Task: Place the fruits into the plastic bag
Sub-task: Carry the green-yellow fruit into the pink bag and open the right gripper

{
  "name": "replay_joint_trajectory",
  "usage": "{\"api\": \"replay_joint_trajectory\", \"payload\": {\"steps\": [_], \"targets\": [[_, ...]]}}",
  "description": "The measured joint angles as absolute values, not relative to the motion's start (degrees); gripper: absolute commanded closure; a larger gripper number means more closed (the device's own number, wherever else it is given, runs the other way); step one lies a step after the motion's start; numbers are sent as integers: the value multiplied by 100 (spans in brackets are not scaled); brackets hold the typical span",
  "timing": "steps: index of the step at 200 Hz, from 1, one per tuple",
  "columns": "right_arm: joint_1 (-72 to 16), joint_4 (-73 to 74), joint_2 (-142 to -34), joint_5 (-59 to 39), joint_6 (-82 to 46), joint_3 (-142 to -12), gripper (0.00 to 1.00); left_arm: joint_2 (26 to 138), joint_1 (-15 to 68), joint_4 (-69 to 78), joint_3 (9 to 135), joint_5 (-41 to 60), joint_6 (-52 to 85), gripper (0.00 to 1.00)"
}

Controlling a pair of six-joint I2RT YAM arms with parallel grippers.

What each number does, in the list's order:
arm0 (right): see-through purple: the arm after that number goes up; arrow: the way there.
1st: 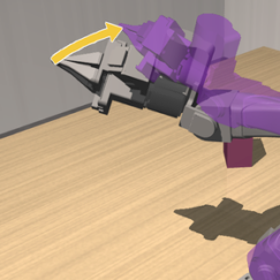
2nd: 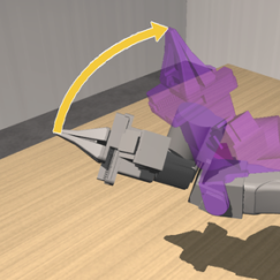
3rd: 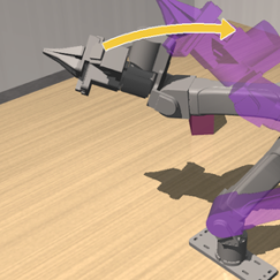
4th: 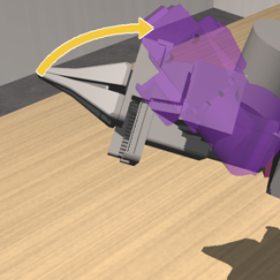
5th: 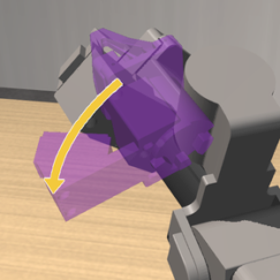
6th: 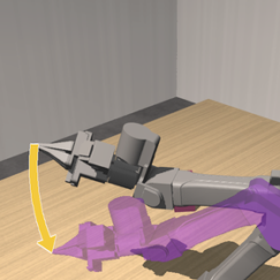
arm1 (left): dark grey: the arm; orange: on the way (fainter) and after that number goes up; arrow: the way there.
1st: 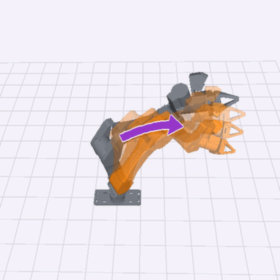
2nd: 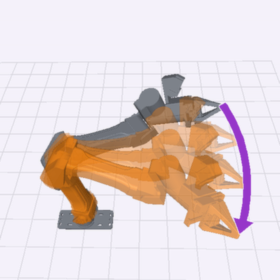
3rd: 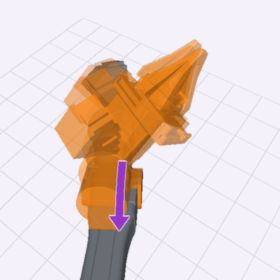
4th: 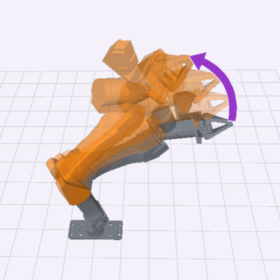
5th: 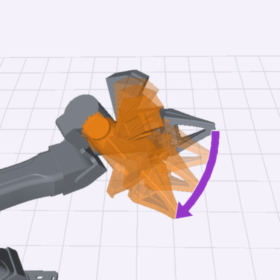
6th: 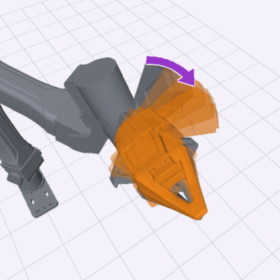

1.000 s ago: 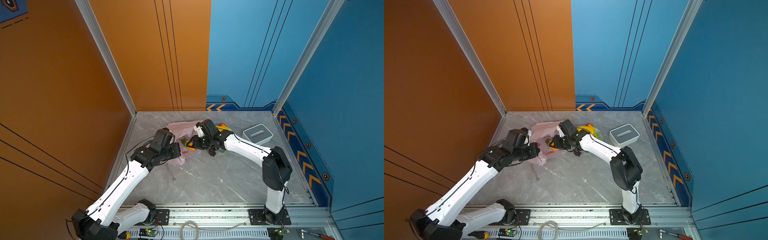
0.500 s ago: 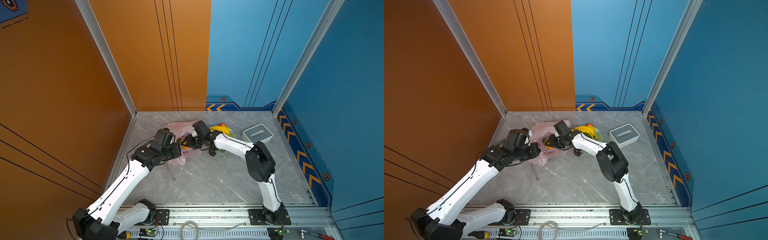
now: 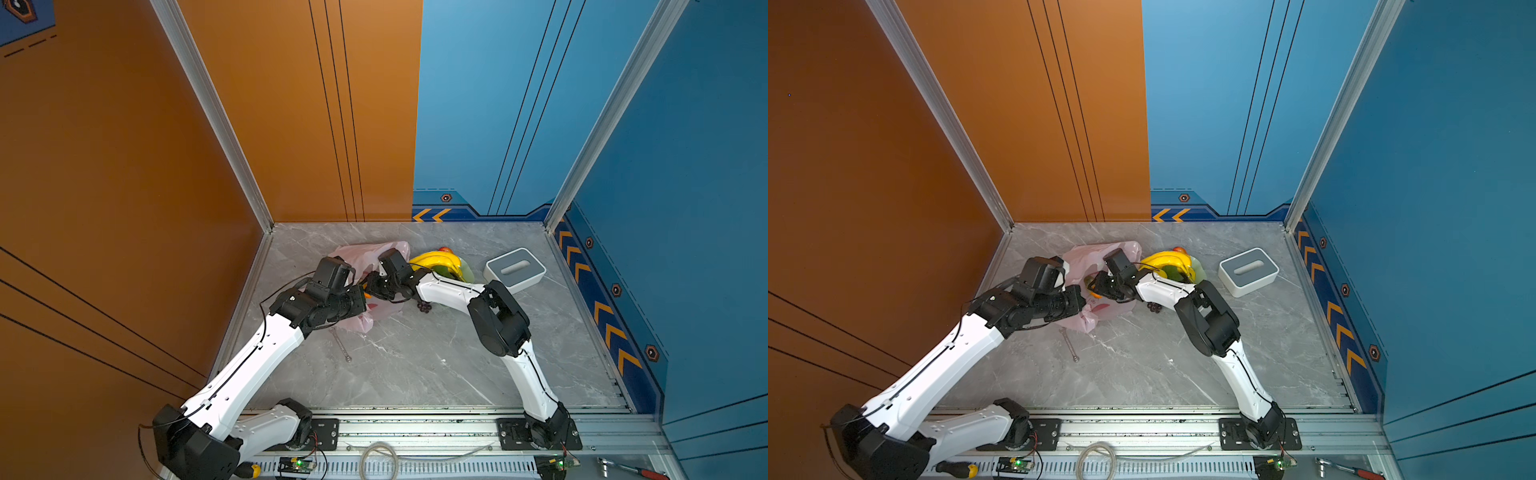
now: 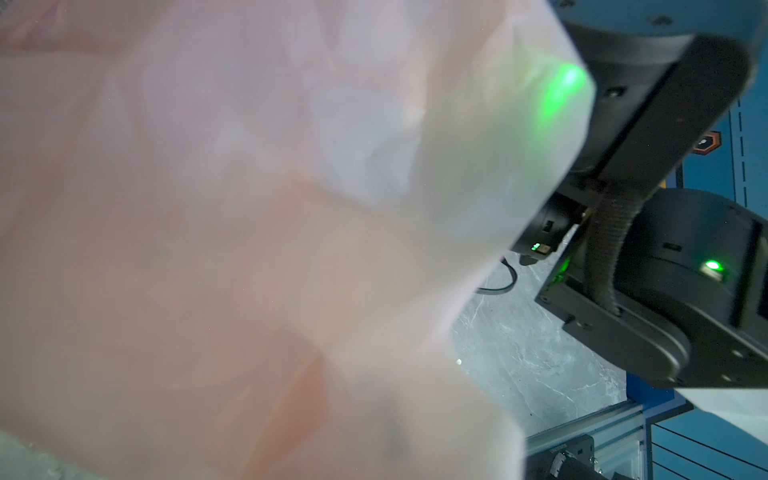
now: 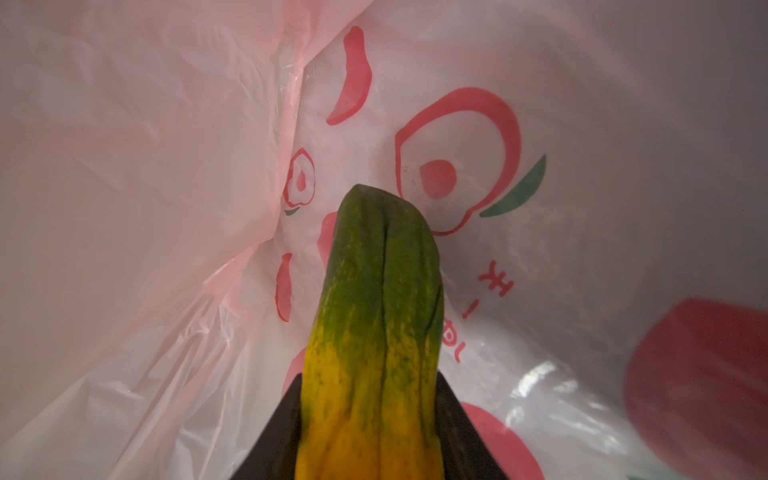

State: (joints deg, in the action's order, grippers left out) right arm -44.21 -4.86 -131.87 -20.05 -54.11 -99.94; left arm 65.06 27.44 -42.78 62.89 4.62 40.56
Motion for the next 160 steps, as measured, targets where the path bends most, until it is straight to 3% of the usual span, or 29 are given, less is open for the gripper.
{"api": "replay_joint_trajectory", "payload": {"steps": [117,131,160], "targets": [[-4567,-558,-13439,-1933,-5301,-10372,21,6552,2744,-4123,6224,482,4062,100],[-4576,-578,-13439,-1946,-5273,-10377,0,6552,2744,-4112,6191,482,4082,100],[-4582,-698,-13439,-1973,-5236,-10471,0,6554,2744,-4073,6182,484,4123,100]]}}
